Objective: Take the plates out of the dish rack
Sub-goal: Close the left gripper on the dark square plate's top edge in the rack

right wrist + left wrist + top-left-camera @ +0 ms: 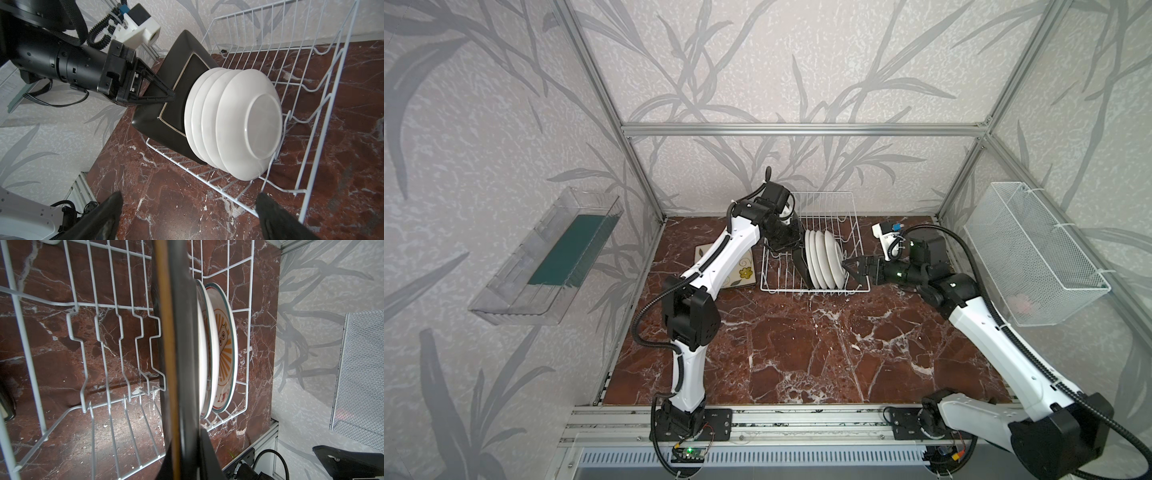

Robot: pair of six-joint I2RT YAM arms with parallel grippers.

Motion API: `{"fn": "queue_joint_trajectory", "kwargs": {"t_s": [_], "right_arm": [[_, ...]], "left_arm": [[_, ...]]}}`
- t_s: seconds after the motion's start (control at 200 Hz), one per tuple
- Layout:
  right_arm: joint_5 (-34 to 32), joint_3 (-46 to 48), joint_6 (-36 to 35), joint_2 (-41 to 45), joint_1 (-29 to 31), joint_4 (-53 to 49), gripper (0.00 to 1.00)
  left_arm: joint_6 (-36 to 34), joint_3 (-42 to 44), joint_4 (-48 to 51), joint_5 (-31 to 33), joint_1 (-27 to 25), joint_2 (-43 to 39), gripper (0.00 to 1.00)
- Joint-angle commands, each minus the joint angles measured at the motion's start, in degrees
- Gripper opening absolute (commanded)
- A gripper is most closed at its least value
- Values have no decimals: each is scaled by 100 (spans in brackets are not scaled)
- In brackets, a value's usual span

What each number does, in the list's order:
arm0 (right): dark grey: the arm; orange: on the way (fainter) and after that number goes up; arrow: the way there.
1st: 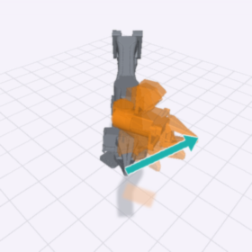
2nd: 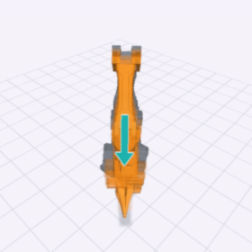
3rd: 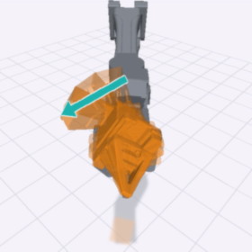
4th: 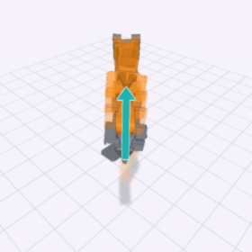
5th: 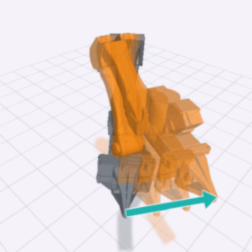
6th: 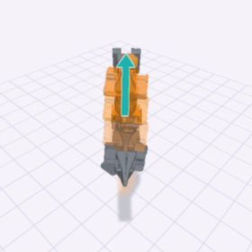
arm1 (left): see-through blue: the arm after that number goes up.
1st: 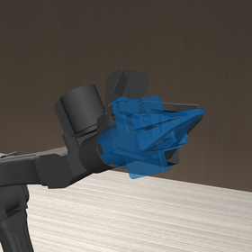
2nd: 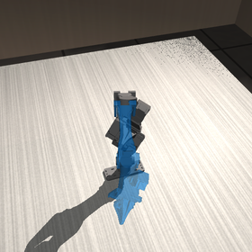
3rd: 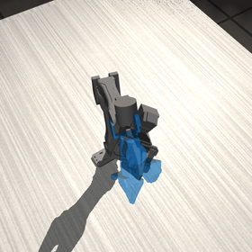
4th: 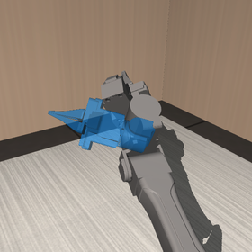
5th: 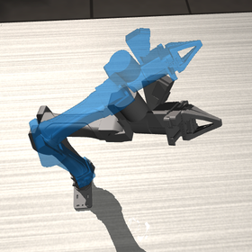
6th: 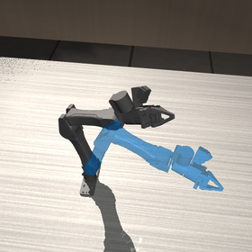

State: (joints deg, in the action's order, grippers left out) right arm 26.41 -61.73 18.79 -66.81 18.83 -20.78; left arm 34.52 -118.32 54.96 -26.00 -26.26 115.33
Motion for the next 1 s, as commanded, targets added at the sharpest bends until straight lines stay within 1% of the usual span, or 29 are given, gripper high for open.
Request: {"fn": "queue_joint_trajectory", "kwargs": {"t_s": [0.0,0.345,0.65,0.995], "right_arm": [[4,13,37,98,24,138,99],[13,4,79,71,24,155,99],[-5,-7,60,106,24,140,99],[13,-4,104,106,24,154,99]], "left_arm": [[-102,-404,-143,64,-11,-626,0],[-103,-429,-274,226,-5,-823,0],[-319,-732,110,521,15,-847,0],[-327,-867,142,565,65,-893,0]]}}
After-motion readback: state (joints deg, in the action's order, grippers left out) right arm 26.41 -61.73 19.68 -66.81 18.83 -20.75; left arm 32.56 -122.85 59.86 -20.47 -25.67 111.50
